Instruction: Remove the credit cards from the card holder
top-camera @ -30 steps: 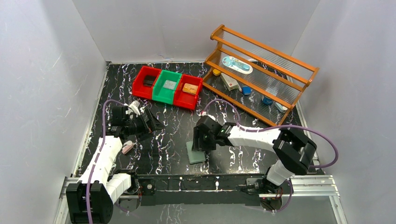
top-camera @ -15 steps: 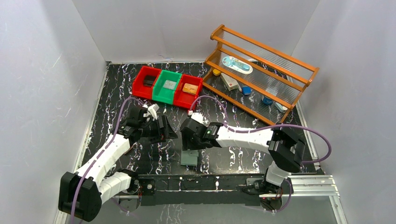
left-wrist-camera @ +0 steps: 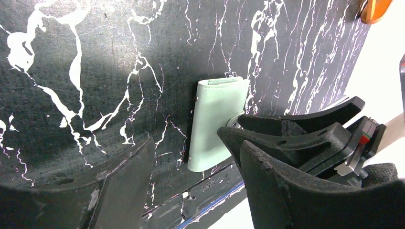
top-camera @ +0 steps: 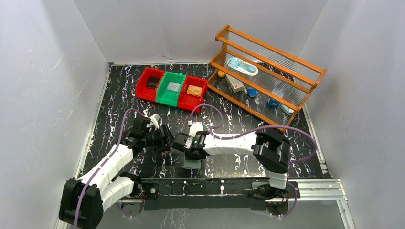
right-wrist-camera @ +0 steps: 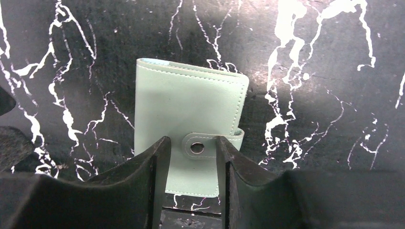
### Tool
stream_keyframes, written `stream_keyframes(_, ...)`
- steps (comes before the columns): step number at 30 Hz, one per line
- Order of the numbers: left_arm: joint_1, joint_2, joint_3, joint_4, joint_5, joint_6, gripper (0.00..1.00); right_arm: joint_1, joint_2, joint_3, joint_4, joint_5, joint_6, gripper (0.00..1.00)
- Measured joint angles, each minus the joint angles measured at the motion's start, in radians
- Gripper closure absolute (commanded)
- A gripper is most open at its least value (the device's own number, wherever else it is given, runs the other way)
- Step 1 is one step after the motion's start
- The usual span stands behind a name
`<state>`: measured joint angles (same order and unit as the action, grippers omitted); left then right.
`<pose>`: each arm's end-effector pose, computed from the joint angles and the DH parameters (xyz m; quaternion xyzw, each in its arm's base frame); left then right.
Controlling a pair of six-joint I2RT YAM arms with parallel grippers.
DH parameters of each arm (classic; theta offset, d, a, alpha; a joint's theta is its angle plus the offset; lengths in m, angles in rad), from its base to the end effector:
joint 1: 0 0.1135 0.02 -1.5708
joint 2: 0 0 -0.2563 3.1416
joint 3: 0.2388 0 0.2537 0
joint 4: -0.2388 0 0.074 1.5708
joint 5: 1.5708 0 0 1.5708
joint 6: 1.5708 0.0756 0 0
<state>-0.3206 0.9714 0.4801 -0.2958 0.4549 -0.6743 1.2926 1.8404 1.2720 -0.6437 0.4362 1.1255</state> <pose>0.1995 -0.1012 0.1612 -0.0736 0.9015 -0.3607 0.2275 0.1346 0.3550 0.1450 -0.0417 0.9605 0.0875 0.2608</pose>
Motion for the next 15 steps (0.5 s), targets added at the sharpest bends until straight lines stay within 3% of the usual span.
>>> stream_keyframes(8,-0.005,-0.017,-0.013,0.028,0.035,-0.004,0.44,0.015,0.019,0.018,-0.06,0.068,0.08,0.72)
stream_keyframes(15,-0.085,-0.012,-0.016,0.035,0.044,-0.026,0.45,0.014,-0.108,-0.177,0.145,0.06,0.078,0.75)
